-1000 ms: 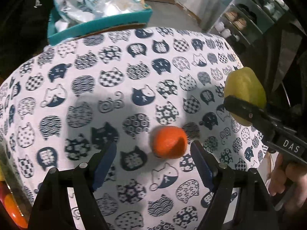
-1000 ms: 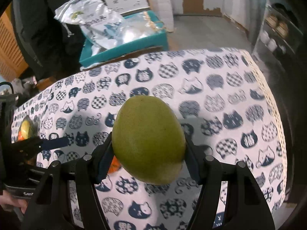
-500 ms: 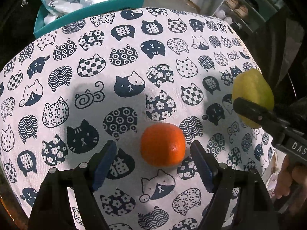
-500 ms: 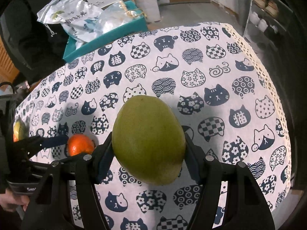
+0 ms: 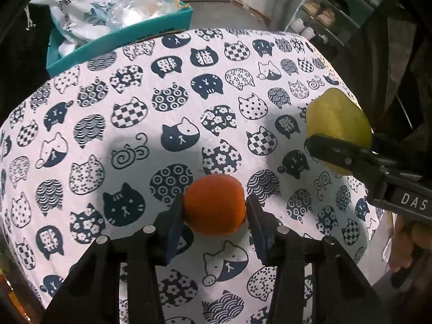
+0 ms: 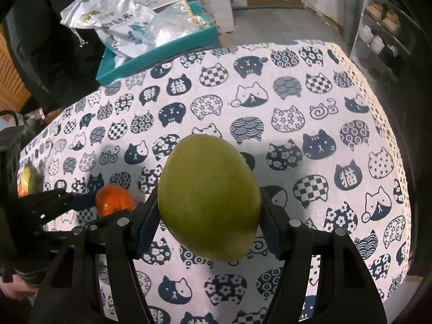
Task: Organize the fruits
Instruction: 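Grasp the small orange with the left gripper while the right gripper grasps the yellow pear, then lift the orange and pear and carry them over the green bowl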
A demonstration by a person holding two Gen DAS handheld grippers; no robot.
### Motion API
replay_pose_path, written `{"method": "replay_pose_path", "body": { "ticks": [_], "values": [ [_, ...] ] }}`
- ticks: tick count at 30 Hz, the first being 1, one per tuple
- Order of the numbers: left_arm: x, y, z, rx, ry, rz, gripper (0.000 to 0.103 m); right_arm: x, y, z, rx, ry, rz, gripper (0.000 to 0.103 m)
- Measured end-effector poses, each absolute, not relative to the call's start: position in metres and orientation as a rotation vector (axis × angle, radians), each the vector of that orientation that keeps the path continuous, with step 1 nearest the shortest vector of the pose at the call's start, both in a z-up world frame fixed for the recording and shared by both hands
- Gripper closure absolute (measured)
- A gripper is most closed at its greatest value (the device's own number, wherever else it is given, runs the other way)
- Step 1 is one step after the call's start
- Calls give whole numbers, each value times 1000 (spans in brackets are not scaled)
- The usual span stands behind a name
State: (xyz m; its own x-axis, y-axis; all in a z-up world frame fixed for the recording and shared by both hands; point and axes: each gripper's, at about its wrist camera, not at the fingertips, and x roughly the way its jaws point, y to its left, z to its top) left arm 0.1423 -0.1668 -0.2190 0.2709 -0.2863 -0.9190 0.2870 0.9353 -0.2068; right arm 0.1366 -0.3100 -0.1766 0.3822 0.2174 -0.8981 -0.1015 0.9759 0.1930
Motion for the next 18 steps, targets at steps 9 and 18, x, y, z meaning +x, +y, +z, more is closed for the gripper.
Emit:
{"method": "replay_pose_path", "body": {
  "ticks": [9, 18],
  "values": [
    [131, -142, -173, -25, 1150, -343, 57, 133, -294, -143, 87, 1095, 240, 37],
    [117, -120, -126, -57, 1057, -315, 57, 127, -267, -104, 59, 1024, 302, 37]
  ]
}}
